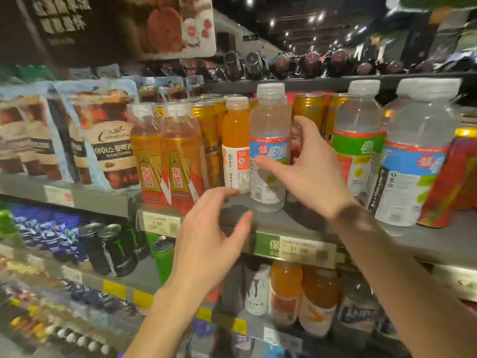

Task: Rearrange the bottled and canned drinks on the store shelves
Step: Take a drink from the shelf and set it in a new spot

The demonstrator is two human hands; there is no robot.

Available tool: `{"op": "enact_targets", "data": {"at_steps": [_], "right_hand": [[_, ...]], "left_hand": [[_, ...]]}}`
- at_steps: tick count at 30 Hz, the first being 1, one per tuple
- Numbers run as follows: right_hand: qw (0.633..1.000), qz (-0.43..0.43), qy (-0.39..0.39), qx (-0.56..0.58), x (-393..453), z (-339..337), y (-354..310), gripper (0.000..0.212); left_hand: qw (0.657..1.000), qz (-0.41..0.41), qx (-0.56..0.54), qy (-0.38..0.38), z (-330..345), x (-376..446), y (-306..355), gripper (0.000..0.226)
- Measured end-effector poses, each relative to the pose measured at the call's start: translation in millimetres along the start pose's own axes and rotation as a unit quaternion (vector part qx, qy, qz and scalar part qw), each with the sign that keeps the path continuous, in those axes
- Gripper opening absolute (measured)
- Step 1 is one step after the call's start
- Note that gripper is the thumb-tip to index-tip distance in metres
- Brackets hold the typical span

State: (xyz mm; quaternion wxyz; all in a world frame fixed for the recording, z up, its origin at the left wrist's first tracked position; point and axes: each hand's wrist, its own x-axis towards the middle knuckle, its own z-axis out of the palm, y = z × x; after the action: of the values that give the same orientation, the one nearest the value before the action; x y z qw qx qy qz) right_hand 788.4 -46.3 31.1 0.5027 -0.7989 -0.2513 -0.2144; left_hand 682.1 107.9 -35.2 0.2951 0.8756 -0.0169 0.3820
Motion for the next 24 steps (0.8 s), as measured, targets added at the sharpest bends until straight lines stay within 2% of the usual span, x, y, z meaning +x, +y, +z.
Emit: {"op": "enact_targets", "data": {"at_steps": [5,10,15,18,21,24], "right_hand": [[0.997,-0.016,0.073,-0.015,10.1,20.2,-10.5,0.077],[0.99,-0.045,0.13,-0.006,-6.9,17.8,-21.7,0.079],[0.986,-0.122,0.112,-0.025,-46.0,14.2,-37.3,0.093],[0.977,-0.171,0.122,-0.033,-71.7,17.2,-45.7,0.091],[0.95,-0.262,0.154,-0.066,-92.1,16.3,-55.5,0.082],[0.94,-0.284,0.171,-0.076,-111.6,3.4,-65.2,0.078]], "left_hand": [[0.998,0.026,-0.032,-0.041,-15.3,3.9,-17.2,0.033],[0.996,0.024,-0.056,-0.059,-23.0,4.9,-25.9,0.034],[0.994,0.038,-0.078,-0.066,-28.5,5.0,-26.2,0.039],[0.991,0.055,-0.105,-0.067,-34.2,1.5,-19.8,0.054],[0.984,0.074,-0.145,-0.072,-39.5,-4.7,-9.1,0.067],[0.973,0.108,-0.192,-0.064,-43.4,-12.6,3.0,0.071]]}}
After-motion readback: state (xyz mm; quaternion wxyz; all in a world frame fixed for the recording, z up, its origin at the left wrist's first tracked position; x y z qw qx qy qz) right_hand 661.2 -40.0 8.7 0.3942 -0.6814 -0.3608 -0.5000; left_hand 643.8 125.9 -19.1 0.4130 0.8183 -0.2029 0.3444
